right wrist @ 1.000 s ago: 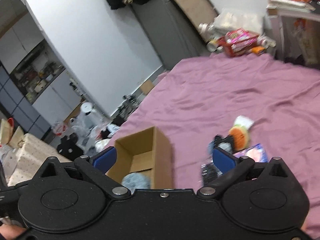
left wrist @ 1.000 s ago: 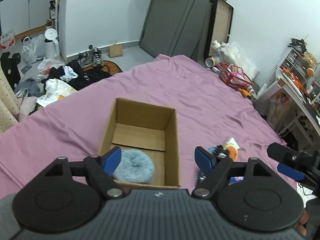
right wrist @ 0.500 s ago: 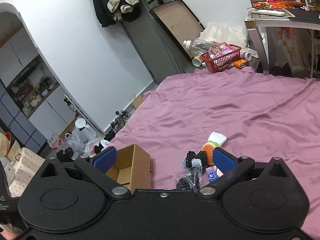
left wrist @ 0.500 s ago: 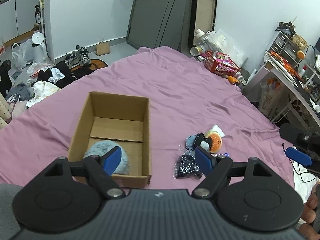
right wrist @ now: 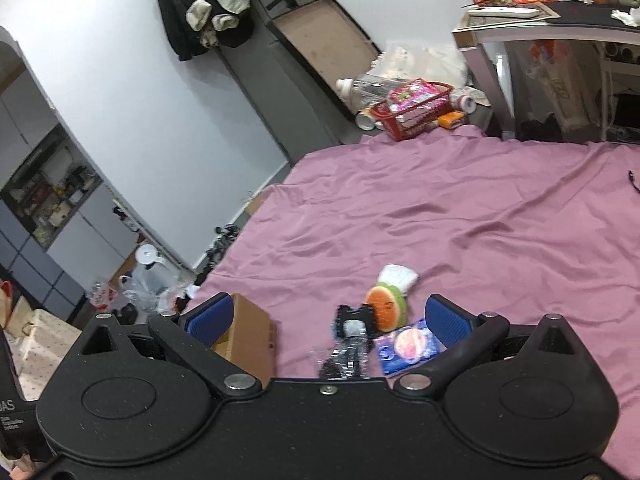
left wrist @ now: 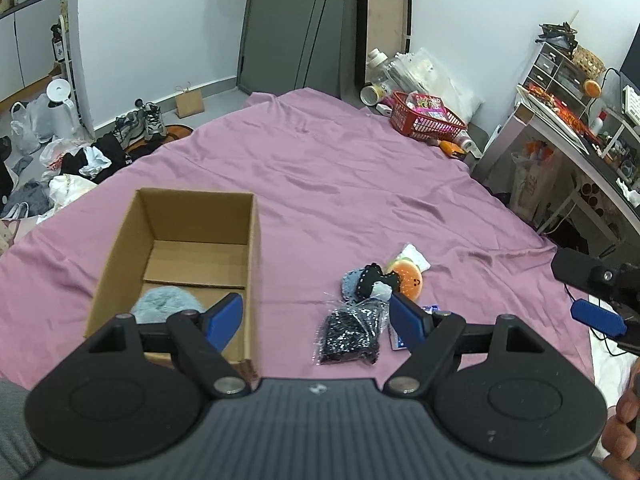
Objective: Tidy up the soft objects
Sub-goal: 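Move the left gripper to the black sequin bag while the right gripper approaches the blue tissue packet, then close the left gripper on the sequin bag while the right gripper grasps the blue packet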
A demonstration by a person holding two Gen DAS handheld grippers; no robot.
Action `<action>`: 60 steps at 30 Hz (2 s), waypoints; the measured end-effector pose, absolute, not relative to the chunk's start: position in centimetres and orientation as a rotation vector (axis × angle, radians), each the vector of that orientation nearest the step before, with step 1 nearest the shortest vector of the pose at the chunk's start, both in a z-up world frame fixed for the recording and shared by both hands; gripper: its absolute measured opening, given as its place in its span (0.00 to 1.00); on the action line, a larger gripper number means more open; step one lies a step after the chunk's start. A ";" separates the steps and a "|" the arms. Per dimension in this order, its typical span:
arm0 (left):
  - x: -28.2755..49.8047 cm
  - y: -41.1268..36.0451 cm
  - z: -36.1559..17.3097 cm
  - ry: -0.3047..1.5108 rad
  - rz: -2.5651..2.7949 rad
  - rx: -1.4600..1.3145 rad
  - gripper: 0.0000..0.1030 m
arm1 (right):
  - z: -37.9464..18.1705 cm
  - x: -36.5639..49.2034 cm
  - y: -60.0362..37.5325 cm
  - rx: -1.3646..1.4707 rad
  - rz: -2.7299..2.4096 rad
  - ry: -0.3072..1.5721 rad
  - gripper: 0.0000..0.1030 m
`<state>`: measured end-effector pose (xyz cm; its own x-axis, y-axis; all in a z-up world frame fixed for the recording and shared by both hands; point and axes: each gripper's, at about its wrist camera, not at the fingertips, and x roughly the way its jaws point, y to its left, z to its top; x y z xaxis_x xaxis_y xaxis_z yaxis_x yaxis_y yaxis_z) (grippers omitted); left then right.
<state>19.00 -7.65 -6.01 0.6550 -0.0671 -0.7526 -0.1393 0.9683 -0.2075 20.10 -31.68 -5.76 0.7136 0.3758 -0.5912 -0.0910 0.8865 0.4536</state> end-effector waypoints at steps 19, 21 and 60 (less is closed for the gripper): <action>23.6 -10.5 -10.7 0.926 0.028 -0.271 0.77 | -10.6 23.4 -34.2 0.559 0.208 0.859 1.00; 24.2 -10.8 -11.6 0.946 0.022 -0.278 0.77 | -11.3 24.0 -34.3 0.574 0.194 0.884 1.00; 27.8 -11.4 -22.1 1.079 -0.016 -0.407 0.72 | -23.8 31.0 -33.2 0.884 0.001 1.236 0.77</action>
